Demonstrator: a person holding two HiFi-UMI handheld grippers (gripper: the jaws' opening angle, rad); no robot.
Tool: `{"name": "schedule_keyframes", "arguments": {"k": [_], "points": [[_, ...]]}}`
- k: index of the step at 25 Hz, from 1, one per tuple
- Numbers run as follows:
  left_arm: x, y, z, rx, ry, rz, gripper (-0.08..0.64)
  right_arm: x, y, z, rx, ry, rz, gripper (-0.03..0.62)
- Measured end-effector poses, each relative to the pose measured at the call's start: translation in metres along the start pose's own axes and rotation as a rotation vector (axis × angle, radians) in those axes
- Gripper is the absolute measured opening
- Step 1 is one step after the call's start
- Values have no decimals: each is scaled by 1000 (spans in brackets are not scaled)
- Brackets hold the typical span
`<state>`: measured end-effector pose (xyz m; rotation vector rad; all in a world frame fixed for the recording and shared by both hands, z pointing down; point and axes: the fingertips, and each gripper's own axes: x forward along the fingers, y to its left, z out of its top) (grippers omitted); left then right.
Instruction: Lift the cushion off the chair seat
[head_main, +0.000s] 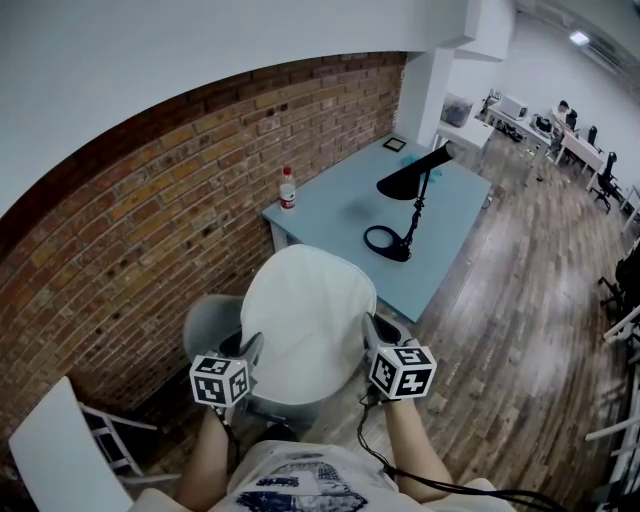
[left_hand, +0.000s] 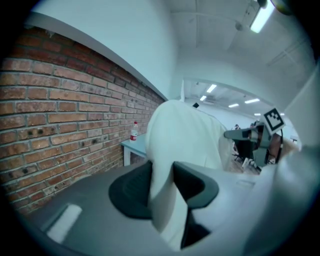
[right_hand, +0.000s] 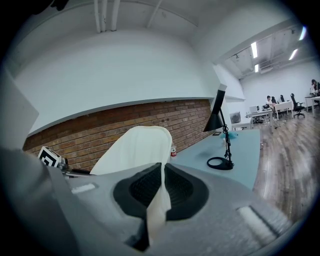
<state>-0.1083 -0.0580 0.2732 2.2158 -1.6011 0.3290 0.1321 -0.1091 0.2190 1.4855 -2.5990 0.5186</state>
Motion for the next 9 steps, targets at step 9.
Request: {"name": "schedule_keyframes", "arguments": {"k": [9], "points": [[3,1,-2,-6,3,-8,130,1,-2,-3,-2,7,-7,18]]}}
